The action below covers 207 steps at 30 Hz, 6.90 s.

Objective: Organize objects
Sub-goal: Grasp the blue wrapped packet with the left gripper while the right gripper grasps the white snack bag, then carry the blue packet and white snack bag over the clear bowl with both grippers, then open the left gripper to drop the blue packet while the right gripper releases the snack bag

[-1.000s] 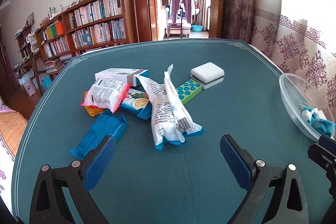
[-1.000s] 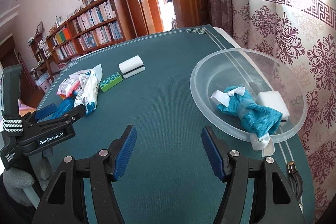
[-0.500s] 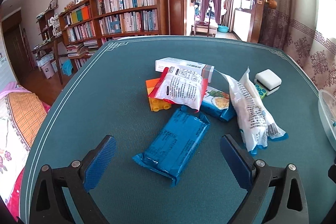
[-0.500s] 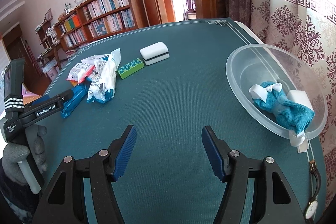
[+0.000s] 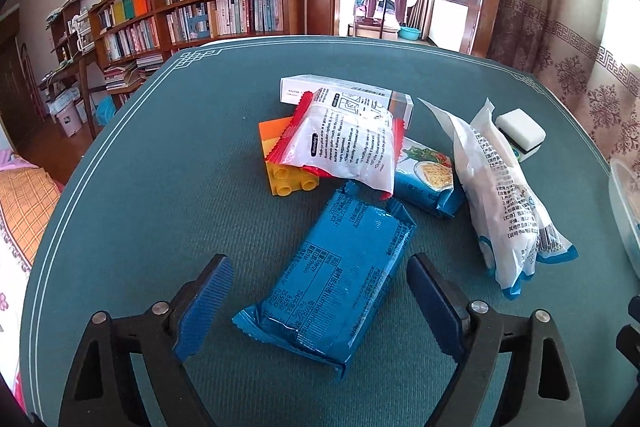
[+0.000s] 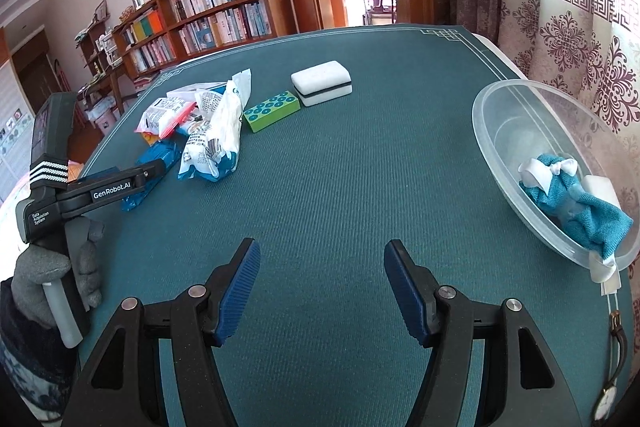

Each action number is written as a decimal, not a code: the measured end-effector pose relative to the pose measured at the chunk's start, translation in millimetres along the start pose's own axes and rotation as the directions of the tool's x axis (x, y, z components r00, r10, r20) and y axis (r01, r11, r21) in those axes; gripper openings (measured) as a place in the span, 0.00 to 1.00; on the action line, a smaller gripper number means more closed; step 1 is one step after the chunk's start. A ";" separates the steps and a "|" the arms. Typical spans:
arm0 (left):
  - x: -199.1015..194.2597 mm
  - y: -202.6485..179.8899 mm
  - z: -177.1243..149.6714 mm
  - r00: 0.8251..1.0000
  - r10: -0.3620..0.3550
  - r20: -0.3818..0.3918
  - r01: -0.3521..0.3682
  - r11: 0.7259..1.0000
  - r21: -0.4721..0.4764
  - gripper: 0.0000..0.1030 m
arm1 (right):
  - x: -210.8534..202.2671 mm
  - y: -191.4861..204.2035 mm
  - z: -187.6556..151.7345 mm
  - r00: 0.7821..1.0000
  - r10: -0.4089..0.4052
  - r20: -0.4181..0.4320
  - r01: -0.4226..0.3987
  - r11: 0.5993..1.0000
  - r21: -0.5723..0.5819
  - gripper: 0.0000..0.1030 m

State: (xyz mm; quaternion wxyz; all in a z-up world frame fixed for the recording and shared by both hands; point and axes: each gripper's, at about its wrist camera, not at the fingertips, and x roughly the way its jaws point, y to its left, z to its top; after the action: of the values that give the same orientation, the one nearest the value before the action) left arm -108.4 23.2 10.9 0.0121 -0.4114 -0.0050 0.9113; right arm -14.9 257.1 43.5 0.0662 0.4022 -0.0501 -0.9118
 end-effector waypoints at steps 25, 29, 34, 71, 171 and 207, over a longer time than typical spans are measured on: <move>-25.0 18.9 -6.7 0.996 -0.046 0.076 0.053 0.994 -0.094 0.42 | 60.1 75.6 69.0 0.990 0.143 -0.014 -0.143 0.983 -0.111 0.64; -31.4 23.0 -5.8 0.994 -0.014 0.110 0.027 0.993 -0.117 0.42 | 81.0 85.8 78.1 0.992 0.125 -0.032 -0.129 0.982 -0.138 0.64; -31.2 27.7 -5.0 0.993 0.002 0.115 0.014 0.990 -0.137 0.42 | 104.7 92.6 83.8 0.993 0.102 -0.060 -0.109 0.983 -0.148 0.64; -42.6 11.4 -9.9 0.988 -0.068 0.142 0.081 0.993 -0.091 0.42 | 37.6 60.3 23.6 0.988 0.141 -0.062 -0.146 0.986 -0.083 0.53; -68.0 -220.8 1.7 0.947 -0.321 0.035 0.295 0.904 0.309 0.42 | -73.5 -192.4 38.2 0.978 -0.130 0.164 0.097 0.975 0.199 0.46; -48.5 -284.3 26.9 0.908 -0.419 0.012 0.395 0.863 0.315 0.76 | -42.3 -255.8 43.1 0.950 -0.278 0.143 0.238 0.940 0.245 0.53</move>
State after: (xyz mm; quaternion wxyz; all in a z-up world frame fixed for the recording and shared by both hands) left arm -91.4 306.2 70.4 0.2673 -0.3576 0.0486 0.8935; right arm -39.1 517.8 66.2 -0.1049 0.3284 -0.1054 -0.9327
